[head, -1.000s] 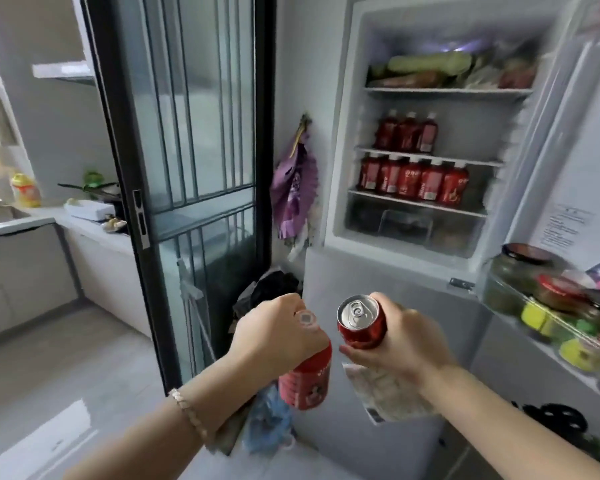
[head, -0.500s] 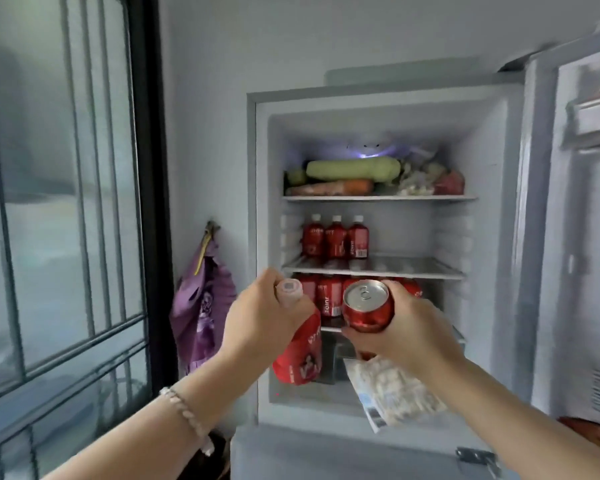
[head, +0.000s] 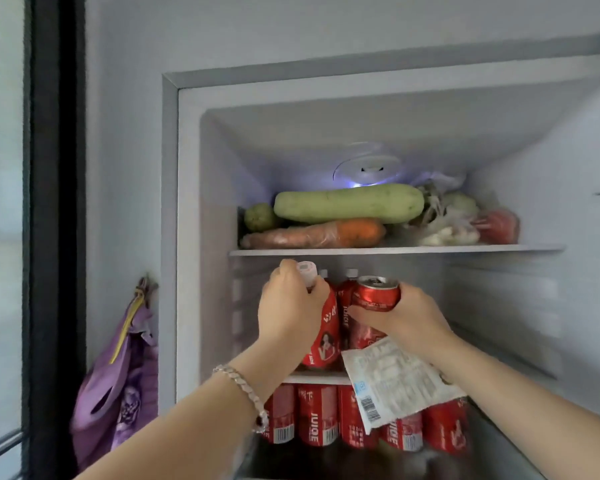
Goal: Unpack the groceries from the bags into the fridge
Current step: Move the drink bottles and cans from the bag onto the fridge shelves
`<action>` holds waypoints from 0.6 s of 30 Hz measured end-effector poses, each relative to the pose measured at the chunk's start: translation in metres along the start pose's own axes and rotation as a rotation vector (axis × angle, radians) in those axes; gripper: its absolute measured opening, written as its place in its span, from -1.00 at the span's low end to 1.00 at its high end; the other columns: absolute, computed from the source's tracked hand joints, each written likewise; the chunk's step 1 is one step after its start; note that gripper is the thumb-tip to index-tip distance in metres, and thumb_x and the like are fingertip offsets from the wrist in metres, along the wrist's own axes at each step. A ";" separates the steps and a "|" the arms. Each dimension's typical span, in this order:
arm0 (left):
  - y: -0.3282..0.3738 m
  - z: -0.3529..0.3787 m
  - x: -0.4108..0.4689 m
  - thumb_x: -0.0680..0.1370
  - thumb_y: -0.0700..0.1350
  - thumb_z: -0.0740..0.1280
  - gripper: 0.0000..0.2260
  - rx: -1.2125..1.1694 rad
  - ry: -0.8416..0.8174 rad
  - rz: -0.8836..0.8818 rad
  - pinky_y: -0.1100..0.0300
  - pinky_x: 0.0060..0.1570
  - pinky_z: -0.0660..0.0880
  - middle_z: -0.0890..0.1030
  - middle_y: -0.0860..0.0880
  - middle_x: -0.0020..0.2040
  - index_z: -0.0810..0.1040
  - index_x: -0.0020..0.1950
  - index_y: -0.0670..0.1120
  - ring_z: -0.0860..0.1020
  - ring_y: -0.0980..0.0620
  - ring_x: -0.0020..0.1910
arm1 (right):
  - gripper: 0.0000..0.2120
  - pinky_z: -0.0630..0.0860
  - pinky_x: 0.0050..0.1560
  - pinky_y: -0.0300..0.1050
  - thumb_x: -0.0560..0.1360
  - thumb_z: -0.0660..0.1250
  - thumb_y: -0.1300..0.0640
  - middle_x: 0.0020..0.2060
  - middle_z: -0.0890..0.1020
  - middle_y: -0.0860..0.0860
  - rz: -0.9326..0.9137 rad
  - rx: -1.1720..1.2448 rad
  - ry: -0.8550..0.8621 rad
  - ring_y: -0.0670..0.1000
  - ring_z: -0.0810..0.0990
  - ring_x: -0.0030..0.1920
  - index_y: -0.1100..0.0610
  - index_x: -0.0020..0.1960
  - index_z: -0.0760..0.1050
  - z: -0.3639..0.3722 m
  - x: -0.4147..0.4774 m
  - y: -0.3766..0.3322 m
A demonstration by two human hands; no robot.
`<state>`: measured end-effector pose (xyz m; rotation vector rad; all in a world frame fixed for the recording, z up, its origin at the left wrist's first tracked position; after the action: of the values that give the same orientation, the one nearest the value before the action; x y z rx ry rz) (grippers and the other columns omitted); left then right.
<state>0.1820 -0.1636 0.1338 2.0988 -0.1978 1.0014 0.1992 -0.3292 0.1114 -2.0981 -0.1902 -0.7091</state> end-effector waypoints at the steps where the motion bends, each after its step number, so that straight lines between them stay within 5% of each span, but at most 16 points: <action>1: -0.005 0.009 0.009 0.56 -0.03 0.23 -0.81 0.011 -0.019 -0.011 0.14 -0.11 0.37 0.50 -0.07 0.05 0.39 0.05 -0.14 0.48 -0.08 0.06 | -0.60 0.57 -0.04 -0.12 0.18 0.54 -0.20 -0.18 0.65 -0.15 0.014 0.007 -0.006 -0.13 0.63 -0.13 -0.10 -0.06 0.55 0.004 0.010 0.005; 6: -0.033 0.051 0.047 0.56 -0.01 0.22 -0.68 0.116 -0.088 -0.135 -0.01 0.15 0.40 0.49 -0.20 0.21 0.39 0.18 -0.21 0.42 -0.20 0.24 | -0.74 0.56 -0.02 -0.16 0.24 0.55 -0.11 -0.20 0.67 -0.13 0.064 0.029 -0.052 -0.12 0.64 -0.12 -0.08 -0.17 0.56 0.022 0.043 0.024; 15: -0.066 0.082 0.092 0.60 -0.04 0.18 -0.63 0.380 -0.136 -0.121 0.04 0.17 0.39 0.44 -0.22 0.28 0.28 0.31 -0.23 0.43 -0.18 0.26 | -0.48 0.56 -0.02 -0.18 0.09 0.52 -0.26 -0.19 0.68 -0.13 0.066 -0.003 -0.125 -0.15 0.64 -0.13 -0.02 -0.05 0.58 0.041 0.078 0.045; 18: -0.063 0.082 0.087 0.58 -0.08 0.21 -0.56 0.406 -0.164 -0.135 0.01 0.23 0.36 0.31 -0.24 0.34 0.18 0.38 -0.22 0.36 -0.21 0.31 | -0.59 0.54 -0.08 -0.25 0.17 0.54 -0.19 -0.20 0.68 -0.13 0.054 0.041 -0.159 -0.17 0.63 -0.14 -0.04 -0.08 0.58 0.042 0.082 0.049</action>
<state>0.3170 -0.1635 0.1278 2.5274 0.0738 0.8409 0.3029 -0.3348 0.1036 -2.1125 -0.2331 -0.5022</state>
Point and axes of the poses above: each hand's wrist, its own x-axis towards the middle knuckle, its own z-axis out of the palm, y = z × x, the point moved 1 cm from there along x, towards the middle knuckle
